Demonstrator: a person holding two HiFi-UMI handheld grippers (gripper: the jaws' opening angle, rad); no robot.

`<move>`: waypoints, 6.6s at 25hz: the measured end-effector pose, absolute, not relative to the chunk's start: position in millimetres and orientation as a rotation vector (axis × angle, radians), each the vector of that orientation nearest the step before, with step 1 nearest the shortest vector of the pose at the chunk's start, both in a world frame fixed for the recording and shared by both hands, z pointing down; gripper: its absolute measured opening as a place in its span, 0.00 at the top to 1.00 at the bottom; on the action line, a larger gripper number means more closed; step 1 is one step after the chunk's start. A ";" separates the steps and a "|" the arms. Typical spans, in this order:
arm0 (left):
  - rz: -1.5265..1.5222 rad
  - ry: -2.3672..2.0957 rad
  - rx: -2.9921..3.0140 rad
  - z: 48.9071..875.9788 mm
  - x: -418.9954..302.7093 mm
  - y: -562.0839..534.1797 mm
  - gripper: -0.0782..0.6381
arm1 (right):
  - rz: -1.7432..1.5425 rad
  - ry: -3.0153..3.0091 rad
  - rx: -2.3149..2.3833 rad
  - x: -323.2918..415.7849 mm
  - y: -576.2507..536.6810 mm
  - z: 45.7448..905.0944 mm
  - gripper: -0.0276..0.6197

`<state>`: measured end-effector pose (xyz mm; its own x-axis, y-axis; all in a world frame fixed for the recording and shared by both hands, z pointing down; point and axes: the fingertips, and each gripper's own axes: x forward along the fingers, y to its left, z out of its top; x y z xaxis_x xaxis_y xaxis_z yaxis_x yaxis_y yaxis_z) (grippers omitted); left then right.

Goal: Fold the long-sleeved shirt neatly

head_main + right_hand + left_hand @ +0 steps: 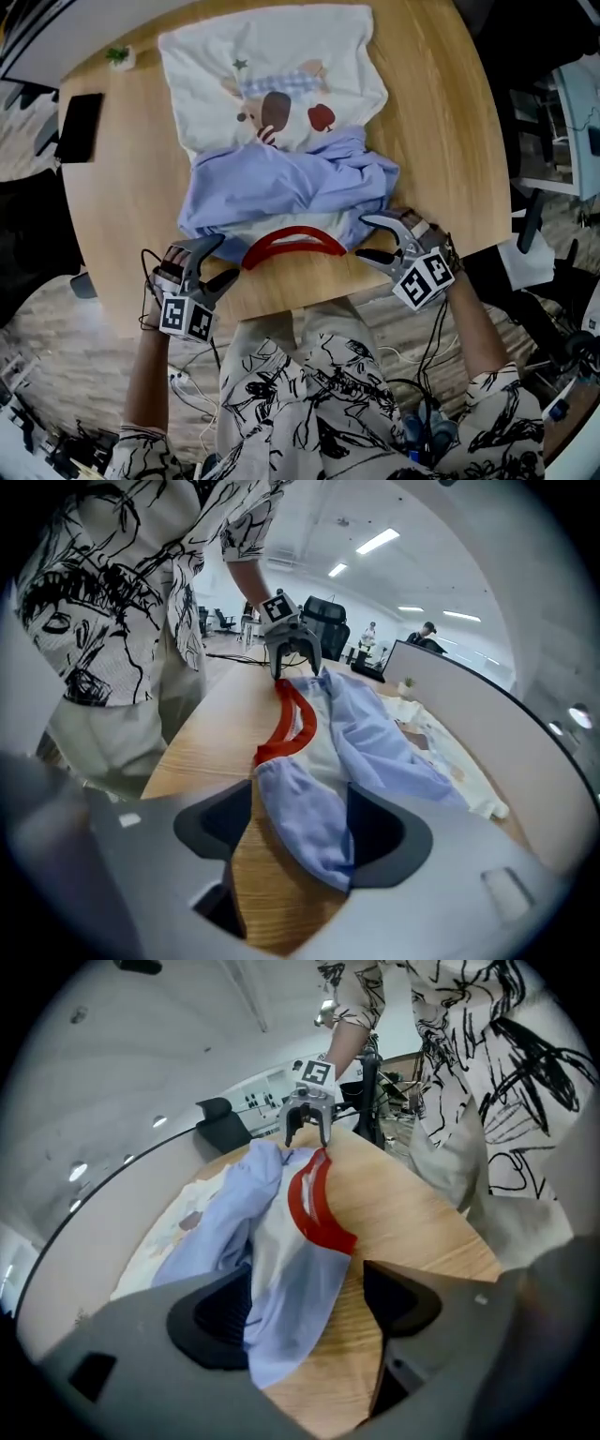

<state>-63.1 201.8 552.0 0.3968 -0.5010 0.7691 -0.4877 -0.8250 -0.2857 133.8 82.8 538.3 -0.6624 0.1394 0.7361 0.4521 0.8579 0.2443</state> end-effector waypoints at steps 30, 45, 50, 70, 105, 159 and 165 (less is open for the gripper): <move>-1.339 0.801 -2.697 473.9 -5.0 250.0 0.87 | -0.449 -2.245 -0.248 180.3 129.8 469.8 0.93; -1.403 1.204 -2.812 416.4 -87.6 115.8 0.87 | -0.312 -2.264 -0.400 98.1 -9.0 396.1 0.93; -1.534 1.244 -2.749 426.1 -125.3 64.6 0.87 | -0.300 -2.232 -0.443 53.0 -71.7 397.8 0.93; -1.744 1.454 -2.566 540.2 -196.1 -51.3 0.87 | -0.385 -2.039 -0.324 -7.7 -181.8 545.3 0.92; -0.984 2.494 -2.574 482.5 -194.0 87.1 0.55 | 0.385 -2.496 0.499 103.9 -122.4 461.9 0.46; -1.460 1.661 -2.482 510.6 -141.9 110.9 0.42 | -0.307 -2.321 -0.095 129.2 -65.8 496.3 0.44; -1.658 1.471 -2.373 541.0 -146.9 102.0 0.47 | -0.647 -2.120 -0.224 134.0 -72.3 539.0 0.47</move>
